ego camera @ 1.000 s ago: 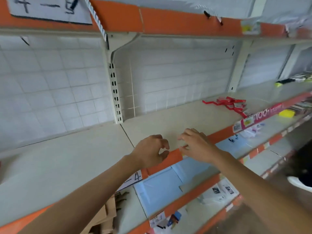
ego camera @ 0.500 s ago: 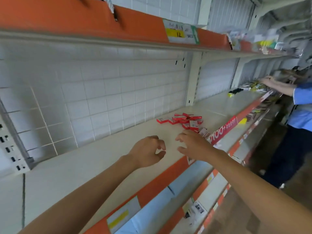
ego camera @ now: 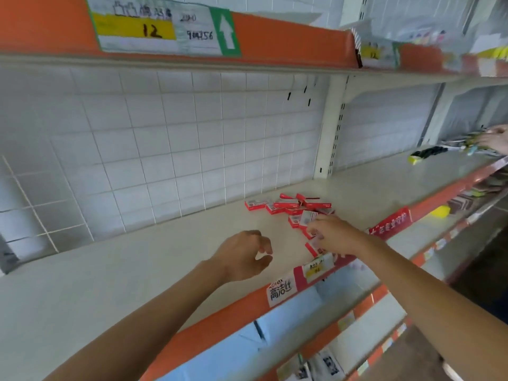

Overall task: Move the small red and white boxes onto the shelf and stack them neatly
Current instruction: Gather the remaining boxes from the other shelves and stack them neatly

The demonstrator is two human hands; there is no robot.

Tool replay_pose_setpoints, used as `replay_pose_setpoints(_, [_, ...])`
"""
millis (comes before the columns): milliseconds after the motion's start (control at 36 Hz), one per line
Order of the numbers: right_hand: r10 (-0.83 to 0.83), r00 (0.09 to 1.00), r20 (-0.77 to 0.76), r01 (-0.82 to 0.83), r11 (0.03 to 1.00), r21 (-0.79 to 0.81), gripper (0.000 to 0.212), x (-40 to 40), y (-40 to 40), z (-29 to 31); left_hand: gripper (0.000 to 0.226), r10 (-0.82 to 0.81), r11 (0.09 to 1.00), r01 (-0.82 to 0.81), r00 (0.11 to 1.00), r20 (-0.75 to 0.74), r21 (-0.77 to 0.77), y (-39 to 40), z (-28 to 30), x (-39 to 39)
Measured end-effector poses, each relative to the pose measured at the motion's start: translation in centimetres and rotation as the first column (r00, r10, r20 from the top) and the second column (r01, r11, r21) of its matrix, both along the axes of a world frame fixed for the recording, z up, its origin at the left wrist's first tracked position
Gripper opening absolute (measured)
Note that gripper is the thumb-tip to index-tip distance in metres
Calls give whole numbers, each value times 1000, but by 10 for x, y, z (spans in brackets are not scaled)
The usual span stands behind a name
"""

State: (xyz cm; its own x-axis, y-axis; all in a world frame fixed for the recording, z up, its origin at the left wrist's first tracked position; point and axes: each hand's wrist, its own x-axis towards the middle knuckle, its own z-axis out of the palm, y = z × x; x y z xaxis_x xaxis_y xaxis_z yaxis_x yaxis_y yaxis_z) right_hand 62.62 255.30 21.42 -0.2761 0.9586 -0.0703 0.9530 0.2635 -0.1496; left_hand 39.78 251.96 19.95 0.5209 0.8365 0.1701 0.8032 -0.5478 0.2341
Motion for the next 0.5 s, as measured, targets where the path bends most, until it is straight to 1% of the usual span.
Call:
replay_pose_setpoints(139, [87,995,-41,-91,990,-103,34,16,21,-3,23,95,995,-96,995,25,21,2,-2,23])
replay_pose_setpoints(250, [192,980,45,-181,968,-173,38,21,28,-4,23,150,989,-150,988,21,-10,-7,-11,39])
replay_pose_setpoints(278, [213,975,57,-199,962,-187,37,23,29,-4,23,171,985,-170,985,18,-24,-10,-13,42])
replay_pose_setpoints(361, [303,952,47,-293,943,-158,18,22,31,-1,20,252,967,-250,966,51,-47,-22,-17,46])
replay_pose_setpoints(444, [397,918,-21,-397,914,-84,16,1,25,-1,18,346,938,-345,931,113,-31,-38,-19,42])
replay_pose_setpoints(500, [429,899,-91,-435,898,-59,13,-22,17,-2,17,409,911,-411,902,140,-16,-50,-17,33])
